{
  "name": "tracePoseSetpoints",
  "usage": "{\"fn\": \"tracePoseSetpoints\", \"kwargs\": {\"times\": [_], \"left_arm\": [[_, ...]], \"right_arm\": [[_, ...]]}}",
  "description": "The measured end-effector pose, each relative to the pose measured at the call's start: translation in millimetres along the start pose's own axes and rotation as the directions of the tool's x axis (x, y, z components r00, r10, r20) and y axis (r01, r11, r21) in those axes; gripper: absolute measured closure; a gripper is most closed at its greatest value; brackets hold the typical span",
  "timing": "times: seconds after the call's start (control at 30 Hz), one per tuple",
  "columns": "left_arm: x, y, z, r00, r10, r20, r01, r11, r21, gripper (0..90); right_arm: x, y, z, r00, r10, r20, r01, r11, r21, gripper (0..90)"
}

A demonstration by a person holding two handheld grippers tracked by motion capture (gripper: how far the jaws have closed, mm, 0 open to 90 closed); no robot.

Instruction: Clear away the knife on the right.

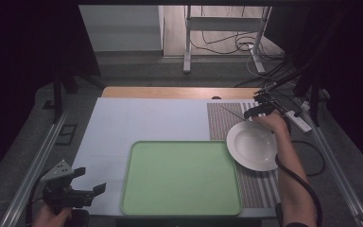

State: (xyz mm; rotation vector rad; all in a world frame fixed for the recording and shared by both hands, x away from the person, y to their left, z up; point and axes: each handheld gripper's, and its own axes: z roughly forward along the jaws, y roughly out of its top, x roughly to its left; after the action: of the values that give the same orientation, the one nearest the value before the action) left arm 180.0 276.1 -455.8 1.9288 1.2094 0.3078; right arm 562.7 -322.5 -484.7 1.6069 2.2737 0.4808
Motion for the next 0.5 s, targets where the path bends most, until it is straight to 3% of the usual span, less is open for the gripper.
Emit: {"fn": "tracePoseSetpoints", "kwargs": {"times": [0.1, 0.17, 0.27, 0.4, 0.43, 0.47, 0.5], "left_arm": [[0.1, 0.0, 0.0, 1.0, 0.0, 0.001, 0.0, 1.0, 0.0, 1.1], [0.1, 0.1, 0.0, 1.0, 0.001, 0.0, -0.001, 1.0, 0.0, 1.1], [-0.1, 0.1, 0.1, 1.0, 0.001, 0.0, -0.001, 1.0, 0.001, 1.1], [-0.3, 0.2, 0.2, 1.0, 0.001, -0.001, -0.001, 1.0, 0.001, 1.1], [-0.4, 0.1, 0.2, 1.0, 0.002, -0.002, -0.002, 1.0, 0.001, 1.1], [-0.5, 0.1, 0.1, 1.0, 0.002, -0.002, -0.002, 1.0, 0.001, 1.1], [-0.7, 0.0, 0.1, 1.0, 0.002, -0.003, -0.002, 1.0, 0.0, 1.1]], "right_arm": [[1.0, -0.8, 9.2, 0.9999, -0.009, 0.004, 0.009, 0.999, 0.031, 0.5], [-1.3, -2.6, 13.1, 0.9995, -0.024, 0.019, 0.023, 0.999, 0.04, 6.7], [-7.6, -5.3, 15.7, 1.0, -0.005, 0.006, 0.004, 0.999, 0.052, 8.4], [-11.9, -7.0, 10.0, 0.9979, -0.041, -0.051, 0.044, 0.998, 0.054, 34.3], [-11.4, -7.4, 8.5, 0.995, -0.085, -0.053, 0.088, 0.994, 0.067, 43.1], [-11.4, -7.4, 8.5, 0.995, -0.085, -0.053, 0.088, 0.994, 0.067, 43.1], [-11.5, -7.4, 7.4, 0.9935, -0.097, -0.059, 0.101, 0.993, 0.069, 50.9]]}}
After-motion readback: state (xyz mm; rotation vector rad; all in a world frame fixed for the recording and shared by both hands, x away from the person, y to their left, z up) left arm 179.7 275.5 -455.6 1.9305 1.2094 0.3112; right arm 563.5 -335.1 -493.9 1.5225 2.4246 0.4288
